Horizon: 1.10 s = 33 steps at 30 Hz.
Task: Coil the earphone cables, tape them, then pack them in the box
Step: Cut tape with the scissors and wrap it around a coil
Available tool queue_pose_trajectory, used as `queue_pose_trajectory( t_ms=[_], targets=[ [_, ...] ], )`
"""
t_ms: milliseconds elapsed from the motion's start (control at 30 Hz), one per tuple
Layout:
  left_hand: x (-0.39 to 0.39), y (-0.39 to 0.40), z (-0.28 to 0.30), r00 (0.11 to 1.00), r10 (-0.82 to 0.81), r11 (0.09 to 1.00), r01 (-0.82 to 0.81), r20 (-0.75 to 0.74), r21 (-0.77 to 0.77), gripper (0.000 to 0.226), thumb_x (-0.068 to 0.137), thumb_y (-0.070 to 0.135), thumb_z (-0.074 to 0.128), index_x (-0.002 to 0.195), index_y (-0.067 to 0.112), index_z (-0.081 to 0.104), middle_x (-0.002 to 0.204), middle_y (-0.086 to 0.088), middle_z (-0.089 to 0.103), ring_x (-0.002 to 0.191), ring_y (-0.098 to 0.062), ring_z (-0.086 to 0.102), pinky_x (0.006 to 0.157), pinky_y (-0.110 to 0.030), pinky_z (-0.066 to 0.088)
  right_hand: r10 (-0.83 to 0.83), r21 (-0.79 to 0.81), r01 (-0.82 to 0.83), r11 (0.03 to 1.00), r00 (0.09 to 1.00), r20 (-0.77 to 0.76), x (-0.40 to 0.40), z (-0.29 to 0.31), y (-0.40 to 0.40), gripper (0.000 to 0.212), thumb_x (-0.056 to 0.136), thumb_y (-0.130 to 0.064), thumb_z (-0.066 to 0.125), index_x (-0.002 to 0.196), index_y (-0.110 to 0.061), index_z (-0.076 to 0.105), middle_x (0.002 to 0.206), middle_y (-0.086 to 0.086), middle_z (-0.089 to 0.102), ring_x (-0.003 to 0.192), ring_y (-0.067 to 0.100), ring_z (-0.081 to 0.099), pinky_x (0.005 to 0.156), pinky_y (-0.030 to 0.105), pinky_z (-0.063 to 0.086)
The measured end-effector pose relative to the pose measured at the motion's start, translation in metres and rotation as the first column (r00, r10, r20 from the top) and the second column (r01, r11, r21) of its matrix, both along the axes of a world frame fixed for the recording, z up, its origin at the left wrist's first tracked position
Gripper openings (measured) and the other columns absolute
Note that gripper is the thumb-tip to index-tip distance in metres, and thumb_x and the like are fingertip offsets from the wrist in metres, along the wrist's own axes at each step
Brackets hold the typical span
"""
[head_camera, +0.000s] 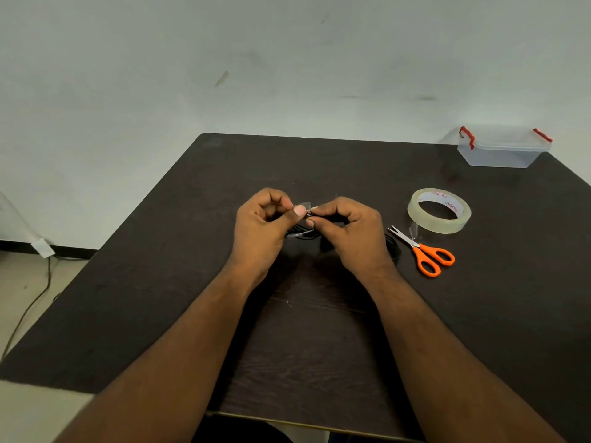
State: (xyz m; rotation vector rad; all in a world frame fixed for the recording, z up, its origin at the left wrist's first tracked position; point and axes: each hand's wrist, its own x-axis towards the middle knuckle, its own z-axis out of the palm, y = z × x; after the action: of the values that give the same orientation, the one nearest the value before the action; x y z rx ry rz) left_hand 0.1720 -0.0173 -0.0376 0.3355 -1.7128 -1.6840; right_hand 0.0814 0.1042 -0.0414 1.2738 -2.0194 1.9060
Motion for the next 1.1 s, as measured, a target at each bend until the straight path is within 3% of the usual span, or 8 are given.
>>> queue_pose_trajectory(
  t_ms=[133, 233, 333, 433, 567, 800, 933, 1100],
  targets=[
    [0.002, 0.0, 0.002, 0.996, 0.087, 0.981, -0.084, 0.008, -0.176, 0.015, 0.078, 0.007, 0.077, 0.088, 0.012, 0.067, 0.09, -0.006, 0.068, 0.083, -0.018, 0.066, 0.076, -0.04, 0.054, 0.025, -0.004, -0.024, 1.0, 0.996, 0.087, -0.004, -0.001, 0.001, 0.02, 0.072, -0.005, 0.081, 0.077, -0.022, 0.072, 0.077, -0.009, 0.072, 0.076, 0.01, 0.07, 0.072, 0.025, 0.055],
    [0.004, -0.002, -0.001, 0.956, 0.292, 0.805, -0.25, -0.007, -0.538, 0.024, 0.075, 0.029, 0.079, 0.094, 0.03, 0.065, 0.12, 0.002, 0.054, 0.111, -0.013, 0.052, 0.092, -0.05, 0.043, 0.05, 0.01, -0.052, 0.999, 0.989, 0.139, -0.004, -0.002, 0.001, 0.02, 0.072, -0.004, 0.081, 0.076, -0.023, 0.074, 0.078, -0.003, 0.074, 0.078, 0.015, 0.071, 0.074, 0.031, 0.057],
    [0.004, -0.002, -0.004, 0.921, 0.377, 0.613, -0.326, -0.096, -0.719, 0.013, 0.077, 0.026, 0.077, 0.088, 0.029, 0.072, 0.135, 0.003, 0.047, 0.122, -0.015, 0.043, 0.092, -0.039, 0.027, 0.094, -0.001, -0.095, 0.995, 0.978, 0.188, -0.003, -0.001, 0.001, 0.021, 0.075, -0.004, 0.078, 0.079, -0.024, 0.076, 0.084, -0.001, 0.075, 0.083, 0.017, 0.072, 0.078, 0.034, 0.057],
    [0.001, -0.003, -0.004, 0.902, 0.41, 0.487, -0.343, -0.136, -0.803, 0.013, 0.08, 0.019, 0.075, 0.088, 0.029, 0.075, 0.131, 0.002, 0.054, 0.117, -0.02, 0.049, 0.087, -0.036, 0.023, 0.087, -0.008, -0.087, 0.996, 0.982, 0.169, -0.002, 0.001, 0.002, 0.026, 0.078, -0.002, 0.074, 0.082, -0.028, 0.075, 0.084, -0.004, 0.075, 0.084, 0.014, 0.071, 0.077, 0.029, 0.056],
    [0.002, -0.006, 0.0, 0.937, 0.344, 0.391, -0.206, -0.065, -0.897, 0.014, 0.086, 0.025, 0.07, 0.099, 0.028, 0.072, 0.101, 0.012, 0.069, 0.101, -0.018, 0.057, 0.082, -0.042, 0.027, 0.023, -0.004, -0.023, 1.0, 0.994, 0.107, -0.002, 0.003, 0.006, 0.03, 0.079, -0.001, 0.073, 0.082, -0.031, 0.072, 0.081, -0.01, 0.073, 0.083, 0.011, 0.07, 0.077, 0.027, 0.055],
    [0.004, -0.009, -0.001, 0.95, 0.31, 0.394, -0.099, 0.031, -0.914, 0.017, 0.082, 0.02, 0.073, 0.094, 0.031, 0.071, 0.081, 0.025, 0.064, 0.094, -0.013, 0.056, 0.085, -0.039, 0.02, 0.036, 0.103, -0.024, 0.994, 0.993, -0.113, -0.001, 0.005, 0.011, 0.014, 0.078, 0.004, 0.072, 0.09, -0.003, 0.075, 0.086, 0.004, 0.072, 0.081, 0.005, 0.067, 0.074, 0.013, 0.049],
    [0.004, -0.013, -0.003, 0.955, 0.293, 0.438, -0.097, 0.039, -0.894, 0.018, 0.082, 0.027, 0.071, 0.096, 0.036, 0.071, 0.07, 0.035, 0.041, 0.091, -0.001, 0.041, 0.077, -0.027, 0.011, 0.023, 0.134, 0.01, 0.991, 0.97, -0.241, -0.001, 0.008, 0.011, 0.014, 0.078, 0.005, 0.073, 0.091, 0.0, 0.075, 0.087, 0.009, 0.073, 0.083, 0.016, 0.069, 0.076, 0.02, 0.053],
    [0.003, -0.016, -0.002, 0.957, 0.285, 0.436, -0.075, 0.059, -0.897, 0.012, 0.081, 0.04, 0.068, 0.093, 0.039, 0.067, 0.066, 0.031, 0.049, 0.087, -0.003, 0.04, 0.072, -0.027, 0.012, -0.026, 0.149, 0.096, 0.984, 0.909, -0.415, 0.001, 0.006, 0.009, 0.013, 0.077, -0.003, 0.076, 0.09, -0.006, 0.076, 0.086, 0.004, 0.074, 0.081, 0.016, 0.068, 0.075, 0.032, 0.055]
  ],
)
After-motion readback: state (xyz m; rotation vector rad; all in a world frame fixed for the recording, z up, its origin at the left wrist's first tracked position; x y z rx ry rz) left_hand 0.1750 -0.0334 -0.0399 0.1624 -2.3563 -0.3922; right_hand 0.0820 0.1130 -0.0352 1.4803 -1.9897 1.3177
